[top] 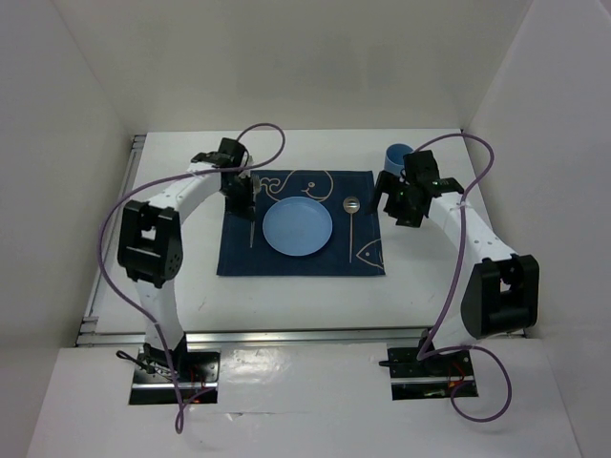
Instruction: Set the dinner table for one person
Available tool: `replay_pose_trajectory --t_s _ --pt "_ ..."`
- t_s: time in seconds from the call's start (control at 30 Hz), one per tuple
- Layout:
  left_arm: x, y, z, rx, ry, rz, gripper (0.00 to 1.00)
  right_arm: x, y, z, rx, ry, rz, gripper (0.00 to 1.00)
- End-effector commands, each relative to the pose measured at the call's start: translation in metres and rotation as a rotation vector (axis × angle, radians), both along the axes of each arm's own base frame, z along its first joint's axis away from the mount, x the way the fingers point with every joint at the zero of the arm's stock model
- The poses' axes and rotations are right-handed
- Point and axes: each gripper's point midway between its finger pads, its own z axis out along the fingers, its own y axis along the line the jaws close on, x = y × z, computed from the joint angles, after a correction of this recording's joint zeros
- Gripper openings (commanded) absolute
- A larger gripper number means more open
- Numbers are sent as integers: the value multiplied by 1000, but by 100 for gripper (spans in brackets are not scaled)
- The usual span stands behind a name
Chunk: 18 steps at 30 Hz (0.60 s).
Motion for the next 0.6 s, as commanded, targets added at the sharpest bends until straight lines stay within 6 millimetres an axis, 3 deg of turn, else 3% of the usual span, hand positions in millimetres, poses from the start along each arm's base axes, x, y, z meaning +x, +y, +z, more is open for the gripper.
replay_pose_trajectory --t_s 0.0,0.17,0.27,0.57 --pt "10 8 -29 45 134 176 0 8 -8 16 -16 -67 -27 100" --pt "12 3 -52 120 160 192 0 3 -12 20 -30 -80 -39 100" --pt "16 -2 -47 195 73 189 0 3 -13 23 -37 -82 -30 100" --pt "16 16 -56 348 36 121 0 1 -13 22 -44 -77 -22 100"
